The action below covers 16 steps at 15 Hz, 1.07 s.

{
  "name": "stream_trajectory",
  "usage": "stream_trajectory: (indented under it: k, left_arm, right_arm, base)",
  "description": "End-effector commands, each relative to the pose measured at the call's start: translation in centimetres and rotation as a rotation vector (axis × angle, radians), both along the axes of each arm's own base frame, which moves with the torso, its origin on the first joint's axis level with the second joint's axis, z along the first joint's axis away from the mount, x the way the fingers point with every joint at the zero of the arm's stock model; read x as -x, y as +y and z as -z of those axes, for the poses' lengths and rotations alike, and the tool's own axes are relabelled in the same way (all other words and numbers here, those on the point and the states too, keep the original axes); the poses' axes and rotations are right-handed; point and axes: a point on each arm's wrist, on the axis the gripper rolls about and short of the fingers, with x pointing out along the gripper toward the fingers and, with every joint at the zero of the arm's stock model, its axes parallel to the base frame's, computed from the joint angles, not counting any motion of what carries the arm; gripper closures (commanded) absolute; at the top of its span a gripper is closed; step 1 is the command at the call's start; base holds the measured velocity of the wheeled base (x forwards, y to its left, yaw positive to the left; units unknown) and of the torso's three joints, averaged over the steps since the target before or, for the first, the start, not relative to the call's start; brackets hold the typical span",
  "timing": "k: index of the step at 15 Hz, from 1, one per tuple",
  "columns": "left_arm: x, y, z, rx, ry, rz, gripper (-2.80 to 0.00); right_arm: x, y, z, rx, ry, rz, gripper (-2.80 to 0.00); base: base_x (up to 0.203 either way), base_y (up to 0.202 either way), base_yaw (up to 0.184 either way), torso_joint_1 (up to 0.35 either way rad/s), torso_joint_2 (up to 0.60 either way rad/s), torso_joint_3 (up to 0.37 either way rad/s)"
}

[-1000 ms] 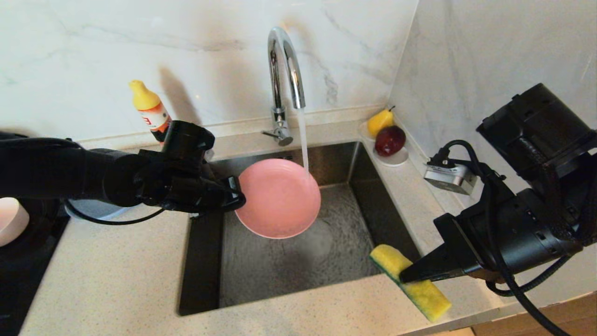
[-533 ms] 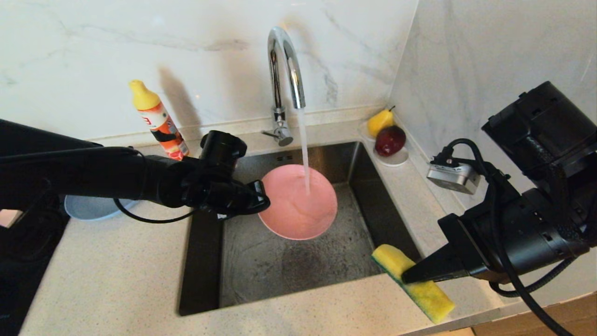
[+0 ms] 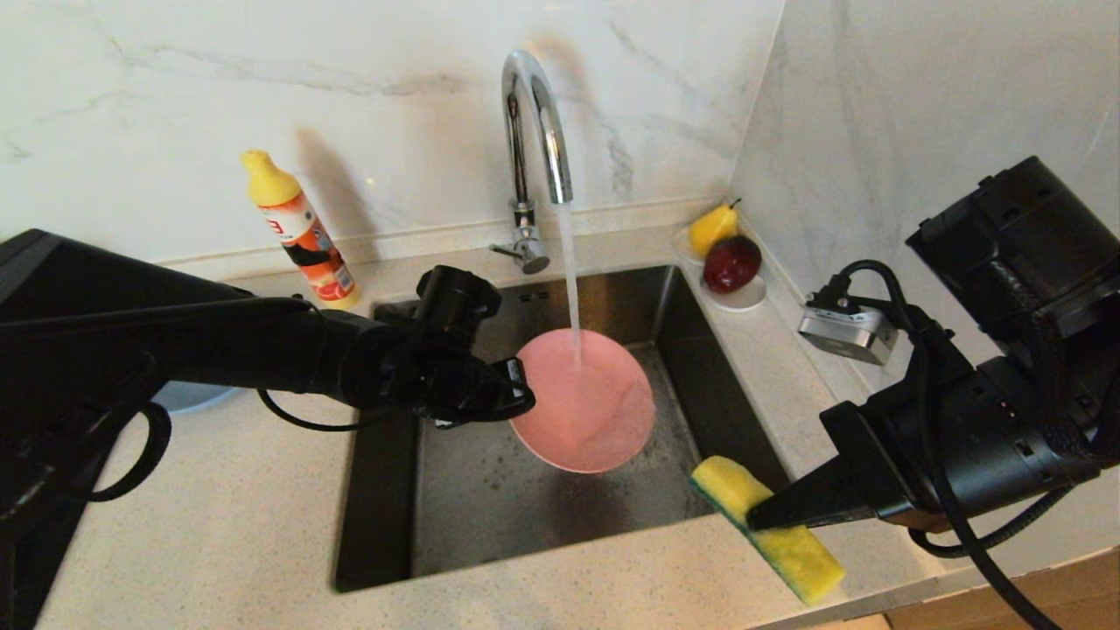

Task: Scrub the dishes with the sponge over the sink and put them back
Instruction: Wash the plate

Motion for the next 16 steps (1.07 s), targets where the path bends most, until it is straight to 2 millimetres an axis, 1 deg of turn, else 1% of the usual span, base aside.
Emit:
stream_trajectory:
  k: [1,3,4,6,7,8,11,14,16]
  left_arm:
    - [0.6,1.6,-1.1,-0.061,-0.044,-0.103,0.00]
    - [1.6,3.4,-3.2,-0.079,-0.096,-0.163,0.00]
    - [2.6,4.2,-4.5,-0.082,-0.128,-0.176,0.00]
    - [4.9,6.0,-7.1,-0.098,-0.200,-0.186,0.00]
    - [6.1,7.1,-8.0,-0.121,-0.241,-0.191,0.00]
    - [7.1,8.2,-8.5,-0.152,-0.289,-0.201,0.00]
    - [9.2,10.6,-8.9,-0.216,-0.455,-0.233,0.00]
    - [11.2,11.5,-7.5,-0.243,-0.550,-0.232,0.00]
    - [12.5,11.9,-7.4,-0.235,-0.623,-0.239,0.00]
  right_arm:
    - [0.0,0.0,0.1,0.002,0.010,0.000,0.00]
    - [-0.5,0.4,0.6,0.013,0.025,0.000,0.00]
    - [-0.8,0.5,0.9,0.019,0.035,0.000,0.00]
    - [-1.1,0.8,1.4,0.029,0.052,-0.002,0.00]
    - [-1.1,1.0,1.5,0.031,0.057,-0.007,0.00]
    - [-1.1,1.1,1.6,0.034,0.061,-0.013,0.00]
    - [-0.9,1.5,1.7,0.037,0.064,-0.028,0.00]
    - [-0.8,2.5,2.2,0.048,0.078,-0.059,0.00]
    - [-0.8,2.8,2.2,0.039,0.068,-0.062,0.00]
  base:
    - [0.000,0.000,0.000,0.000,0.00,0.000]
    - [0.000,0.000,0.000,0.000,0.00,0.000]
    - [0.000,0.000,0.000,0.000,0.00,0.000]
    - [0.000,0.000,0.000,0.000,0.00,0.000]
    - [0.000,0.000,0.000,0.000,0.00,0.000]
    - [0.000,0.000,0.000,0.000,0.00,0.000]
    - [0.000,0.000,0.000,0.000,0.00,0.000]
    - [0.000,0.000,0.000,0.000,0.00,0.000]
    - [0.000,0.000,0.000,0.000,0.00,0.000]
